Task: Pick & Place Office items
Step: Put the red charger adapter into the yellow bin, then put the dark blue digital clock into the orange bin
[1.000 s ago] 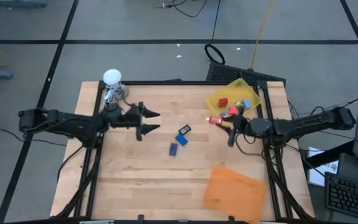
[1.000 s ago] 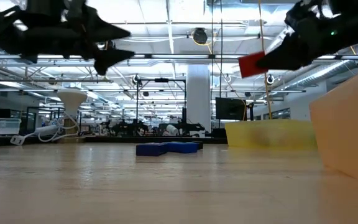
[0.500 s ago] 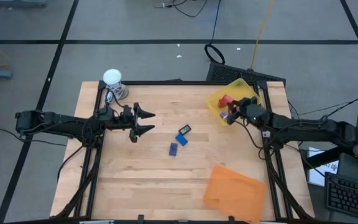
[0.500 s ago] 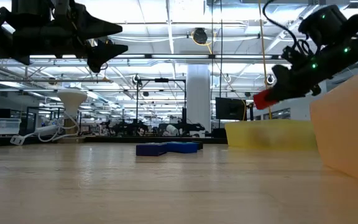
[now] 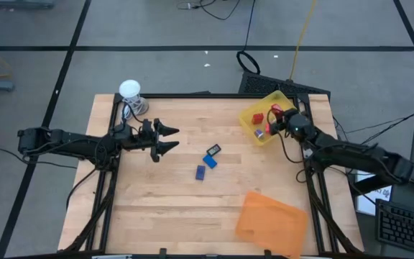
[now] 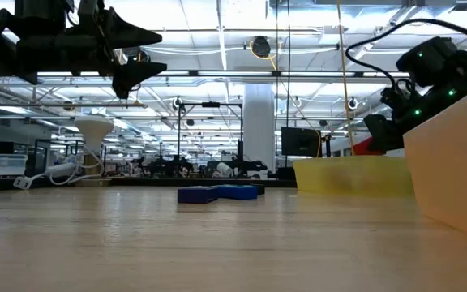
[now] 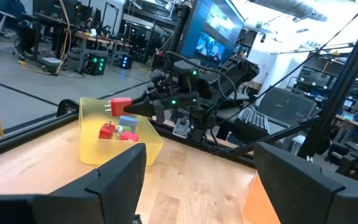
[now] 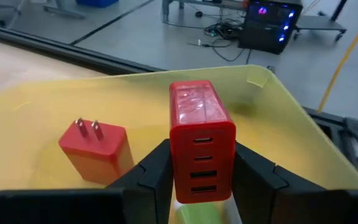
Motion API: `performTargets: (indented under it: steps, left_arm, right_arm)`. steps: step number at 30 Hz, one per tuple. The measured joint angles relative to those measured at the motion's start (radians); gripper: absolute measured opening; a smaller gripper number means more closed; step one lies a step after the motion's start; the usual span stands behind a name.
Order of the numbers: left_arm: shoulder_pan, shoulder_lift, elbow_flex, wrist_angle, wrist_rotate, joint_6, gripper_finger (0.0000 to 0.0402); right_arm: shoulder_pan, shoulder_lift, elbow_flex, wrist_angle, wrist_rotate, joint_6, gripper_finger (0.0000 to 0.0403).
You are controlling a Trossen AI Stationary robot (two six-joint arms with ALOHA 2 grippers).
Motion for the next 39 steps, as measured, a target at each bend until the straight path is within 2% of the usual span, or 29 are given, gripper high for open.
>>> performTargets:
  steps: [4, 13, 21, 33, 39]
  left_arm:
    - [0.000, 0.000, 0.000, 0.000, -0.002, 0.011, 0.0302]
    - [0.000, 0.000, 0.001, 0.000, -0.099, 0.016, 0.0286]
    - [0.000, 0.000, 0.001, 0.000, -0.107, 0.000, 0.0279]
    - [0.000, 0.000, 0.001, 0.000, -0.107, 0.000, 0.0302]
    - [0.000, 0.000, 0.001, 0.000, -0.107, -0.001, 0.0297]
  right_arm:
    - [-0.049, 0.000, -0.027, 0.033, -0.066, -0.004, 0.0119]
    - [-0.064, 0.000, -0.046, 0.033, -0.076, -0.003, 0.0120]
    - [-0.064, 0.000, -0.046, 0.038, -0.103, -0.003, 0.0122]
    - [-0.064, 0.000, -0.046, 0.038, -0.101, -0.003, 0.0166]
    - [-0.064, 0.000, -0.046, 0.038, -0.101, 0.015, 0.0178]
